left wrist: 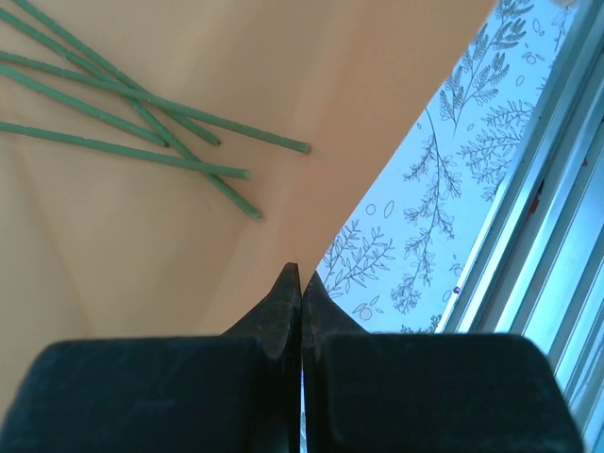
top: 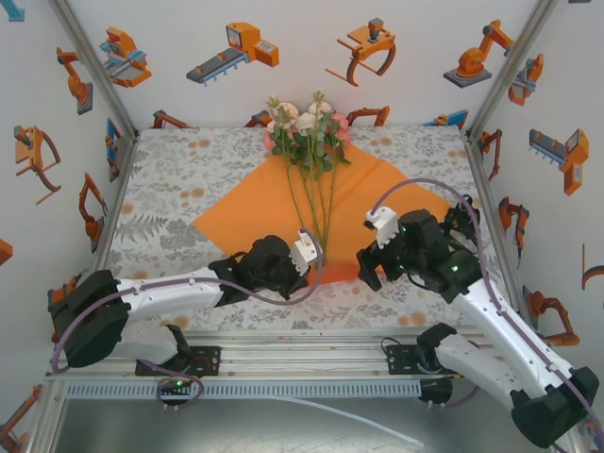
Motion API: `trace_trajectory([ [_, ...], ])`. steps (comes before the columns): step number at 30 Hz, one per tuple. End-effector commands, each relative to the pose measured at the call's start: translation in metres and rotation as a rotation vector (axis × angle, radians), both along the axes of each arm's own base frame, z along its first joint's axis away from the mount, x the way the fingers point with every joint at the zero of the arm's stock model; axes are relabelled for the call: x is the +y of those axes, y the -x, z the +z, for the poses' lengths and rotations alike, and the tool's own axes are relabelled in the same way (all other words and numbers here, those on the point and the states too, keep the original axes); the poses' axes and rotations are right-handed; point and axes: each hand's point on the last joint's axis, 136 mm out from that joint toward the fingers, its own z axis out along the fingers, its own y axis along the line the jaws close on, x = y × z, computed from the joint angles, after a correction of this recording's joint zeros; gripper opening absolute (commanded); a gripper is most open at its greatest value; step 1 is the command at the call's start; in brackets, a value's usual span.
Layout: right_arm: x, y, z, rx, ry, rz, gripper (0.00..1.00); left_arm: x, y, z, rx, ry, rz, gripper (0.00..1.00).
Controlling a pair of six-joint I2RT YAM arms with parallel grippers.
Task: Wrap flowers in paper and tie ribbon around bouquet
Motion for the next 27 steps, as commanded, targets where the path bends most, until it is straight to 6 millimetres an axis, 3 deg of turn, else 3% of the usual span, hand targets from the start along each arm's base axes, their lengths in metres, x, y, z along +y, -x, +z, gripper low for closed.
trace_trajectory([
  [1, 0.024, 0.014, -0.010, -0.069, 0.012, 0.293, 0.79, -0.011, -0.010, 0.017, 0.004, 0.063, 0.016, 0.01],
  [4, 0.031, 0.004, -0.022, -0.062, 0.023, 0.305, 0.78, -0.011, -0.015, 0.017, 0.001, 0.060, 0.023, 0.01],
  [8, 0.034, -0.028, -0.034, -0.153, 0.048, 0.242, 0.76, -0.011, -0.020, 0.016, -0.013, 0.035, 0.020, 0.01],
  [11, 0.040, -0.035, -0.043, -0.129, 0.051, 0.242, 0.68, -0.014, -0.026, 0.013, -0.029, 0.013, 0.021, 0.03],
  [14, 0.038, -0.037, -0.052, -0.083, 0.077, 0.229, 0.51, -0.019, -0.034, 0.012, -0.036, -0.007, 0.029, 0.06],
  [20, 0.038, -0.047, -0.053, -0.060, 0.023, 0.166, 0.22, -0.021, -0.048, 0.009, -0.036, -0.037, 0.087, 0.34],
  [23, 0.031, -0.062, -0.060, -0.037, 0.024, 0.088, 0.18, -0.016, -0.047, 0.004, -0.015, -0.048, 0.103, 0.41],
  [27, 0.041, -0.074, -0.063, -0.004, 0.005, 0.094, 0.20, -0.009, -0.045, -0.004, 0.006, -0.054, 0.135, 0.52],
])
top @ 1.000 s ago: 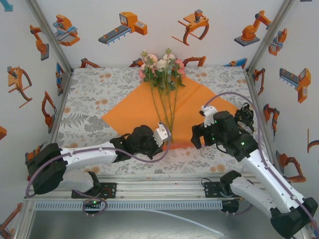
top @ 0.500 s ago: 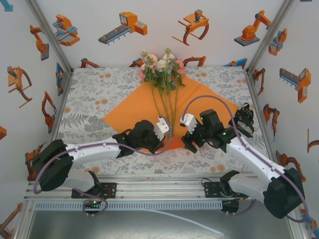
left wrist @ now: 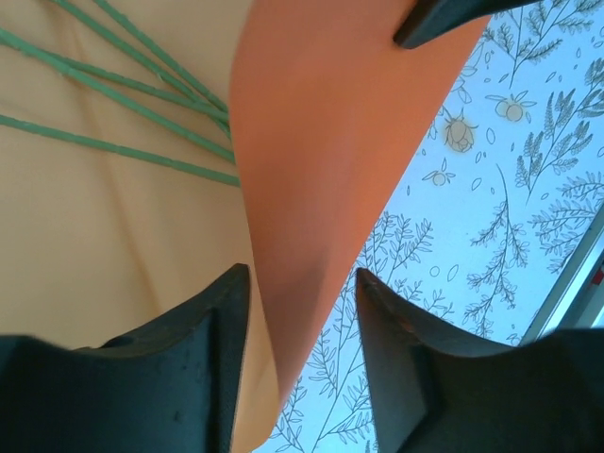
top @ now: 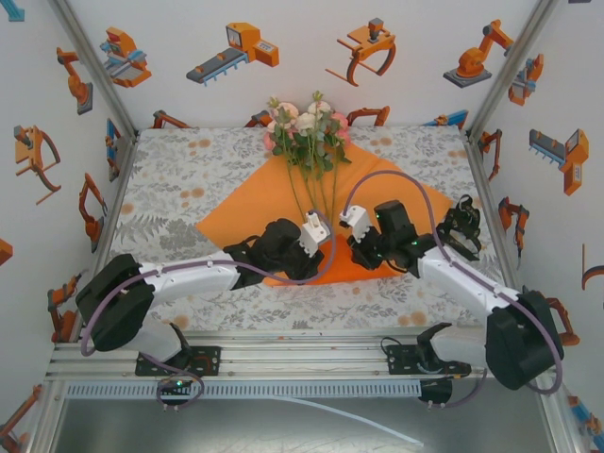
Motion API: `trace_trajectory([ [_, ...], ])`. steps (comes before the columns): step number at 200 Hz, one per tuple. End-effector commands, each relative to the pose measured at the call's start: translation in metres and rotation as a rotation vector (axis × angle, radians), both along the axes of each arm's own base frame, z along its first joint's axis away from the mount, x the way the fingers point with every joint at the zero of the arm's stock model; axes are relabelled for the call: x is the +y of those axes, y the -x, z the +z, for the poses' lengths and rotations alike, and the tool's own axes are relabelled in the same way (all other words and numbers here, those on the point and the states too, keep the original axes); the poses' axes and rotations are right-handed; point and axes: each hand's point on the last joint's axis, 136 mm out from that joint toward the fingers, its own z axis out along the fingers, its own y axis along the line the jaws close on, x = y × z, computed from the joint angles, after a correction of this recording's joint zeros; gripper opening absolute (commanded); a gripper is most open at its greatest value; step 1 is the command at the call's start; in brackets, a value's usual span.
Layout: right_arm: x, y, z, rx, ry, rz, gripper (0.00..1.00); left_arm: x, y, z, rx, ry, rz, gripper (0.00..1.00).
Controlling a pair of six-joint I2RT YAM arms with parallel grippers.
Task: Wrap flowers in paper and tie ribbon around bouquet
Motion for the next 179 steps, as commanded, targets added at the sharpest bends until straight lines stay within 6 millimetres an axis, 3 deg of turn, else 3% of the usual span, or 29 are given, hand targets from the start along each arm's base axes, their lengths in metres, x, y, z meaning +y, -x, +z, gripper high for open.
trace_trajectory([
  [1, 0.011, -0.023, 0.010, -0.013, -0.037, -0.033, 0.19, 0.008, -0.001, -0.006, 0.023, -0.013, 0.043, 0.53],
  [28, 0.002, -0.047, -0.002, -0.010, 0.038, -0.139, 0.19, 0.011, -0.007, -0.019, 0.028, -0.050, 0.076, 0.53],
  [58, -0.008, -0.064, -0.007, -0.039, 0.099, -0.210, 0.26, 0.025, -0.033, -0.038, -0.017, -0.163, 0.225, 0.53],
  [77, -0.005, -0.067, -0.016, 0.000, 0.116, -0.201, 0.41, 0.028, -0.041, -0.042, -0.029, -0.178, 0.276, 0.54],
  [90, -0.003, -0.067, -0.021, 0.041, 0.128, -0.195, 0.45, 0.028, -0.044, -0.039, -0.024, -0.161, 0.303, 0.54],
  [142, -0.009, -0.082, -0.027, 0.064, 0.166, -0.286, 0.38, 0.031, -0.049, -0.034, -0.016, -0.141, 0.361, 0.61],
  [179, -0.008, -0.095, -0.030, 0.058, 0.191, -0.300, 0.24, 0.007, -0.030, 0.011, 0.040, 0.015, 0.236, 0.67],
])
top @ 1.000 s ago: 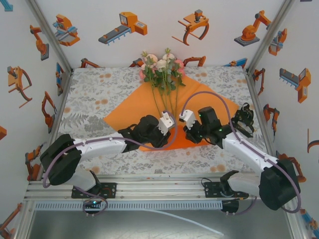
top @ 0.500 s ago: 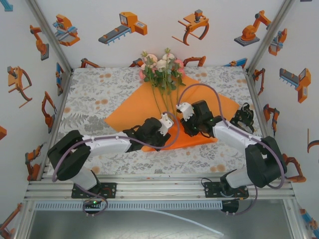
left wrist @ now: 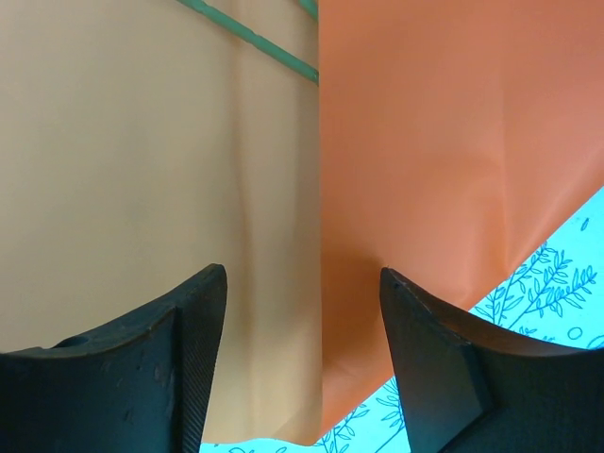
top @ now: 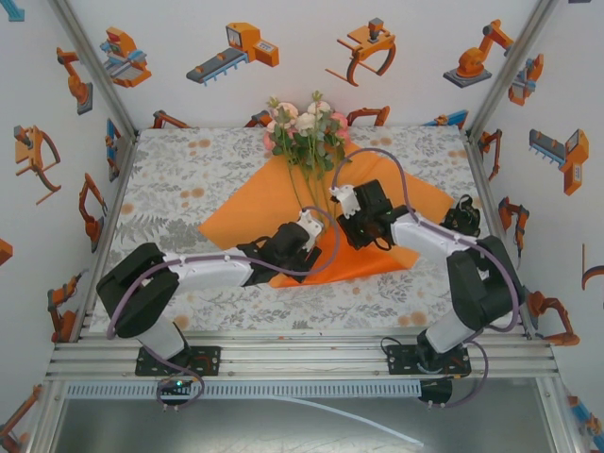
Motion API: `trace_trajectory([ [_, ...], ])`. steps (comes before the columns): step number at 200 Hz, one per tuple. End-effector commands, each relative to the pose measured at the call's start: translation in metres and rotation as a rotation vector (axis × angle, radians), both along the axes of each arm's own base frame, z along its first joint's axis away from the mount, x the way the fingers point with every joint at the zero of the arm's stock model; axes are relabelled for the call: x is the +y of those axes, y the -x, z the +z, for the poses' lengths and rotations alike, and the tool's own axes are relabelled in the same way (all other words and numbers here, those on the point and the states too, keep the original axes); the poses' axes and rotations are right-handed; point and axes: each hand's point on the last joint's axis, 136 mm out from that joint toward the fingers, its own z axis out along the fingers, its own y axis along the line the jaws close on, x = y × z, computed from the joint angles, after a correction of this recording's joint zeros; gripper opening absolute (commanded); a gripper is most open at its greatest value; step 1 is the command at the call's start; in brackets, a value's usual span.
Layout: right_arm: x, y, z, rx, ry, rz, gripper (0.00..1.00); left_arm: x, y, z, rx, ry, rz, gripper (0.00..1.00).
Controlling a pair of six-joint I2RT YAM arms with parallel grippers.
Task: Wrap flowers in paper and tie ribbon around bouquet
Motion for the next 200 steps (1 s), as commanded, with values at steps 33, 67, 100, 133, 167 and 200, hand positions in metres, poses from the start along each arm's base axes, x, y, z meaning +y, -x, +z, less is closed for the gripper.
trace_trajectory([
  [33, 0.000, -0.023, 0.005, -0.017, 0.013, -0.040, 0.13, -0.039, 0.027, 0.062, 0.098, 0.222, -0.142, 0.68],
  [67, -0.001, -0.031, 0.009, -0.028, 0.002, -0.050, 0.07, -0.024, 0.014, 0.029, 0.096, 0.102, -0.040, 0.70],
  [100, 0.001, -0.034, 0.022, -0.049, -0.029, -0.045, 0.07, -0.019, 0.004, 0.010, 0.133, 0.093, -0.005, 0.75],
  [133, -0.001, -0.038, 0.023, -0.059, -0.029, -0.059, 0.07, -0.045, 0.016, -0.001, 0.245, 0.136, -0.113, 0.74],
  [167, -0.007, -0.048, 0.031, -0.092, -0.048, -0.098, 0.06, -0.046, 0.008, -0.009, 0.263, 0.163, -0.076, 0.65],
  [200, -0.012, -0.053, 0.031, -0.086, -0.062, -0.118, 0.06, -0.047, 0.001, -0.004, 0.276, 0.230, -0.071, 0.44],
])
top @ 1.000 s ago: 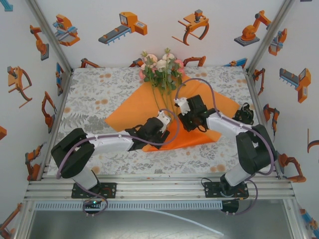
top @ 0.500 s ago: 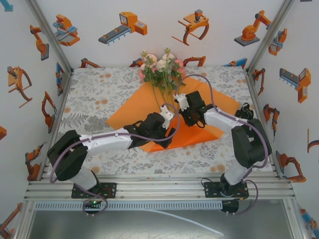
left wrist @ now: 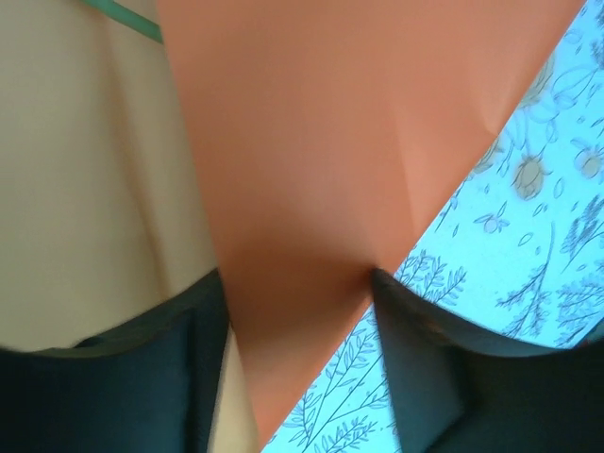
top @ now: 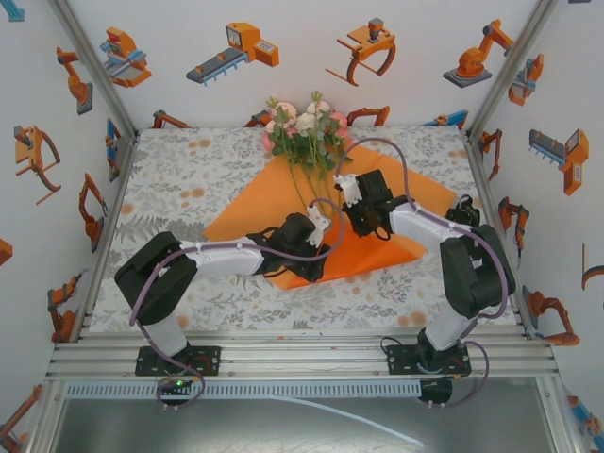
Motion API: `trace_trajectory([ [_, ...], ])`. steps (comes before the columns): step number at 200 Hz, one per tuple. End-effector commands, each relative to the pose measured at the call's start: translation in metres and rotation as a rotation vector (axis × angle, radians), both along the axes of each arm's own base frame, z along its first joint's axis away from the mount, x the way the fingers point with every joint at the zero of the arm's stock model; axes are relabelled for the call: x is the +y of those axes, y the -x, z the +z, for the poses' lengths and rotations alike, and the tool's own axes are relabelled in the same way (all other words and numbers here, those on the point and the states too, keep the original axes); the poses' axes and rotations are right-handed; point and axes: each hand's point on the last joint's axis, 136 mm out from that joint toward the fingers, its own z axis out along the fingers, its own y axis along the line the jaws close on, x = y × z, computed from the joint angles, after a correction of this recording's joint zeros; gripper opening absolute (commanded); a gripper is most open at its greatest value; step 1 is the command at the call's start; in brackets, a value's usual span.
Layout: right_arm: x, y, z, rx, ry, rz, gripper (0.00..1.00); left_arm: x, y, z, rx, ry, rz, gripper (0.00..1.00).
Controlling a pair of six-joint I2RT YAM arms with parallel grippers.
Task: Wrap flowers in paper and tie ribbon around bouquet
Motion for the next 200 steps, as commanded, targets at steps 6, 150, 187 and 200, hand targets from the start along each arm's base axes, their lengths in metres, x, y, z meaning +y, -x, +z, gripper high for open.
trace_trajectory([
  [6, -0.001, -0.021, 0.028, -0.074, -0.048, -0.042, 0.06, -0.010, -0.009, 0.017, 0.011, 0.110, 0.007, 0.40],
  [150, 0.014, 0.095, 0.083, 0.031, -0.410, -0.096, 0.00, 0.015, 0.036, 0.054, 0.054, 0.251, -0.039, 0.00],
  [187, 0.015, 0.144, 0.077, 0.097, -0.462, -0.041, 0.00, 0.028, 0.066, 0.066, 0.070, 0.262, -0.050, 0.00],
  [200, 0.013, 0.148, 0.077, 0.098, -0.469, -0.063, 0.00, 0.031, 0.075, 0.069, 0.067, 0.254, -0.058, 0.00],
])
